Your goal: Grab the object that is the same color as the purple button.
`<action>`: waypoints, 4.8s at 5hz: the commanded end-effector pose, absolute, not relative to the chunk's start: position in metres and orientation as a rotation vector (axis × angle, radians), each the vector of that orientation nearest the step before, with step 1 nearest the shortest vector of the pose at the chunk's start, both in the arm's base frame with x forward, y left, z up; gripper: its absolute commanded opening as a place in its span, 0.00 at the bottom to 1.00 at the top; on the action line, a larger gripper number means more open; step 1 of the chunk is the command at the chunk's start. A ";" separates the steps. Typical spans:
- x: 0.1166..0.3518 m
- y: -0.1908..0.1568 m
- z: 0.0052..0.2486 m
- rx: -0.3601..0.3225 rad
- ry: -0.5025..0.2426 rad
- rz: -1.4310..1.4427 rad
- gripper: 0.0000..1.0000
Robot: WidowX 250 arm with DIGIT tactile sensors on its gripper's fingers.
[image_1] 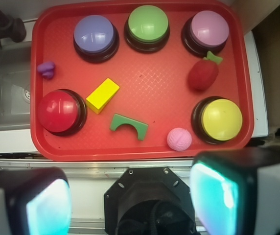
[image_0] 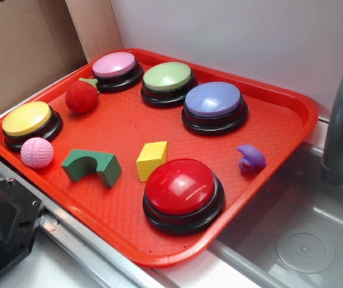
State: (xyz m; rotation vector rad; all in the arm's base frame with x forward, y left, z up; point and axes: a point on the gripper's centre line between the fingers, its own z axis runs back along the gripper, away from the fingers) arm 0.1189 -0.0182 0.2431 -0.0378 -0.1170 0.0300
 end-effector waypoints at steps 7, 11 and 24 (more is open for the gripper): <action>0.267 -0.114 0.143 -0.086 -0.514 -0.876 1.00; 0.286 -0.161 0.068 -0.105 -0.442 -1.238 1.00; 0.234 -0.007 0.185 0.137 -0.254 0.203 0.00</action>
